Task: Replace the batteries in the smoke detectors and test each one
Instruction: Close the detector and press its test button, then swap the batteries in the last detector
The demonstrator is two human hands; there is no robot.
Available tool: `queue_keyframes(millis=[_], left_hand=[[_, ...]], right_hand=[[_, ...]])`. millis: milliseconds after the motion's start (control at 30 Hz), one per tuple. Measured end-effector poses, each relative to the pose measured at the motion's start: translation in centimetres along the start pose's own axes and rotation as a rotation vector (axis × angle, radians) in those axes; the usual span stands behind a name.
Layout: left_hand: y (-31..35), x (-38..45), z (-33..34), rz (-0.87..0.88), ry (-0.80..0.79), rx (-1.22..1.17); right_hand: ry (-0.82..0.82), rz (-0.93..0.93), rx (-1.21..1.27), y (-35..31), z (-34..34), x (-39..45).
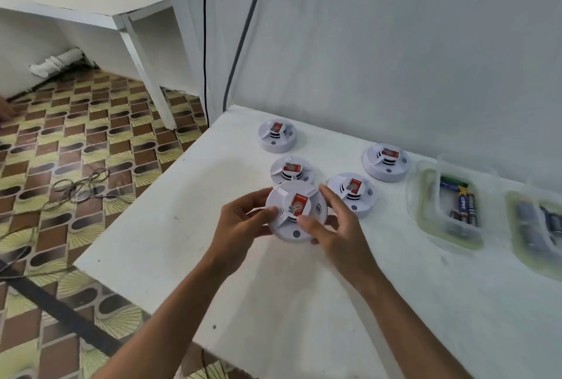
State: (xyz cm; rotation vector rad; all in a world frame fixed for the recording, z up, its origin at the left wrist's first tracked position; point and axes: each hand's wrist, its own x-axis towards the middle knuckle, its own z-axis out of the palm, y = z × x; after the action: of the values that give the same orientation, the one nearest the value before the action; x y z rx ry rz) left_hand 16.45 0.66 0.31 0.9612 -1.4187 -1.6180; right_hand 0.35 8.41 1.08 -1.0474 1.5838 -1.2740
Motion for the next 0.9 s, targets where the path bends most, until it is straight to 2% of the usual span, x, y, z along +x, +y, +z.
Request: queue_keyframes(millis=[100,167,233,333,400,500,533,600,700,767,900], left_hand=[[3.4,2.5,1.4,0.008,-0.029,0.033],[5.1,4.4,2.3,0.013,-0.052,0.041],[6.5,6.6,3.0,0.008,-0.067,0.034],[7.4,10.4,3.7,-0.012,-0.114,0.083],[7.2,13.3,3.9,-0.003,-0.126,0.204],[5.7,17.6,2.6,0.165,-0.031,0.744],[5.3,18.7,1.9,0.232,-0.04,0.848],[4.0,20.4,0.5,0.305,-0.116,1.014],[2.0,22.5,-1.4,0.269,-0.229,1.268],[1.4,23.0,-2.0,0.231,-0.279,1.338],[0.7,23.2,-2.2,0.288,-0.287,1.244]], right_hand=[[0.041,-0.2,-0.365,-3.6,-1.4,1.5],[0.019,-0.247,-0.633,-5.4,-1.8,3.4],[0.05,-0.272,-0.77,-6.9,-2.5,5.9],[0.084,-0.291,-0.781,-7.7,-3.6,10.0],[0.107,-0.256,-0.809,-7.5,-4.3,12.8],[0.123,-0.176,-0.845,-6.2,-5.1,16.2],[0.132,-0.142,-0.842,-5.7,-5.2,17.1],[0.129,-0.078,-0.839,-4.5,-5.4,18.4],[0.117,-0.011,-0.849,-2.9,-5.2,20.0],[0.114,0.034,-0.85,-2.2,-4.9,20.4],[0.129,0.075,-0.822,-1.1,-4.7,20.6]])
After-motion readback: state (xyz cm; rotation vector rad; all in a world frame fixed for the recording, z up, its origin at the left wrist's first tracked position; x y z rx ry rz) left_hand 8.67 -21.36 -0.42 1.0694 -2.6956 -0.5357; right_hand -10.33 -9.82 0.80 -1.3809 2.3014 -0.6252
